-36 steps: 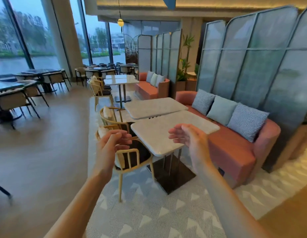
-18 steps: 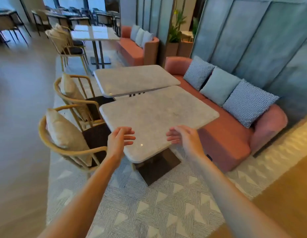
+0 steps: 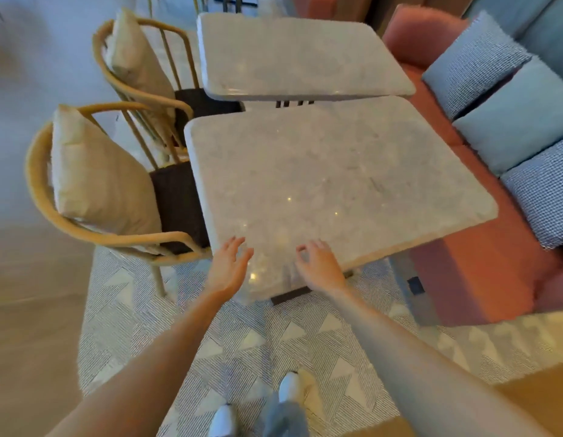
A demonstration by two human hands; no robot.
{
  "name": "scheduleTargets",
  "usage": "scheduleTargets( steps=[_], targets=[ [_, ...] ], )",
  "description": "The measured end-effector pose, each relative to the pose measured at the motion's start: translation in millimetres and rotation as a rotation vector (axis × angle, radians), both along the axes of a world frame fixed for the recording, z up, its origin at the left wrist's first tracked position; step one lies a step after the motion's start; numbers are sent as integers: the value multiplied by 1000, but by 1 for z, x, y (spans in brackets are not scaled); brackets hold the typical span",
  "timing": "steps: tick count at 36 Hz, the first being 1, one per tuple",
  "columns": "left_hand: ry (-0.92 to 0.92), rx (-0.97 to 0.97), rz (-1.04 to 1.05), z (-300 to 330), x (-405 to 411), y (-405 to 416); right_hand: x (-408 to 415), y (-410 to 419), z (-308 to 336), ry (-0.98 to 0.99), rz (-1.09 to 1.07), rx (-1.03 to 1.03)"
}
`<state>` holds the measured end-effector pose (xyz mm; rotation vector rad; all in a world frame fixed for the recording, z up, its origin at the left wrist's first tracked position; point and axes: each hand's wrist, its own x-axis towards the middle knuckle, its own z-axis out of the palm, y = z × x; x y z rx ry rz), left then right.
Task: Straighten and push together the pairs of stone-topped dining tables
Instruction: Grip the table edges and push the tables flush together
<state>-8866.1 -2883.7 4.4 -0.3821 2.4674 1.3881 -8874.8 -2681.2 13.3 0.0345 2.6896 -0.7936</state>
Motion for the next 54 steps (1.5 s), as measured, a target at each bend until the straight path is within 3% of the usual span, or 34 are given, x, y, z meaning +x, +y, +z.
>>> scheduleTargets(
  steps=[5, 9, 12, 24, 39, 54],
  targets=[
    [140, -312, -97, -53, -17, 30, -34, 1, -50, 185, 249, 331],
    [138, -667, -190, -74, -8, 50, -38, 2, -77, 183, 316, 416],
    [186, -788, -187, -76, -7, 56, -42, 8, -86, 201, 348, 433],
    [385, -822, -97, -91, -6, 56, -38, 12, -99, 552, 293, 403],
    [381, -814, -76, -96, -6, 58, -35, 13, -104, 603, 252, 392],
    [489, -880, 0, -104, -18, 53, -44, 15, -112, 687, 228, 318]
  ],
)
